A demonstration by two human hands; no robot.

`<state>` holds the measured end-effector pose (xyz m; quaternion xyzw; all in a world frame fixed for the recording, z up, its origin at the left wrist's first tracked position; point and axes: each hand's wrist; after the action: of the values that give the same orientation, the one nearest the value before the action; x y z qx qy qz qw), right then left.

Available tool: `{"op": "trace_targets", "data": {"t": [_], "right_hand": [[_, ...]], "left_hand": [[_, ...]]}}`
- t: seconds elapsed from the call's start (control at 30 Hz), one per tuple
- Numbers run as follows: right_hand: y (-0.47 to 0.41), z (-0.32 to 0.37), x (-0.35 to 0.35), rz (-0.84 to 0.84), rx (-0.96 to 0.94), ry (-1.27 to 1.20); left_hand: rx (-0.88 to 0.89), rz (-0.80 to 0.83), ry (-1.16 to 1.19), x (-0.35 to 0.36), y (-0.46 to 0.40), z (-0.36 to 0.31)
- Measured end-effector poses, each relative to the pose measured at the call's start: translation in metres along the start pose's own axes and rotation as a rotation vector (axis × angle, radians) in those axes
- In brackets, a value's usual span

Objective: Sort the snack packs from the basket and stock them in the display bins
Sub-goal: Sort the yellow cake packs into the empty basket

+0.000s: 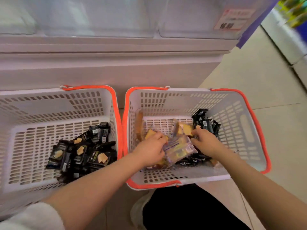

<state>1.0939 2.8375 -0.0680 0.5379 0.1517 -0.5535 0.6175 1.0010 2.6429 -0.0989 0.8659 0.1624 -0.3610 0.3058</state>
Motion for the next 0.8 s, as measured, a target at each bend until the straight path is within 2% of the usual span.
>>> {"op": "trace_targets", "data": {"t": [0.07, 0.13, 0.37, 0.43, 0.53, 0.63, 0.8], "right_hand": [[0.013, -0.035, 0.009, -0.020, 0.174, -0.110], [0.021, -0.063, 0.021, 0.023, 0.266, -0.152], [-0.006, -0.114, 0.045, 0.046, 0.330, -0.122], [-0.020, -0.119, 0.052, 0.034, 0.294, -0.113], [-0.041, -0.122, 0.062, 0.047, 0.131, 0.006], [-0.057, -0.123, 0.070, 0.187, -0.023, 0.155], [-0.063, -0.132, 0.076, 0.339, -0.147, 0.366]], "left_hand": [[-0.093, 0.097, -0.118, 0.025, -0.026, -0.015], [-0.172, 0.131, -0.204, 0.049, -0.049, -0.026], [-0.250, 0.173, -0.212, 0.111, -0.095, -0.040], [-0.272, 0.163, -0.201, 0.115, -0.099, -0.034], [-0.296, 0.109, -0.185, 0.107, -0.101, -0.021], [-0.329, -0.008, -0.162, 0.092, -0.101, 0.000], [-0.465, -0.067, -0.205, 0.069, -0.106, 0.027]]}}
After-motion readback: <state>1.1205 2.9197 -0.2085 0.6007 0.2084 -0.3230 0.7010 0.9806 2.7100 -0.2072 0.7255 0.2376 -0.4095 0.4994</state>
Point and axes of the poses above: each hand's wrist, its own y-axis away from the middle knuckle, its own x-axis out of the palm, z = x × y, and after that the axes turned 14 degrees about -x, right-handed
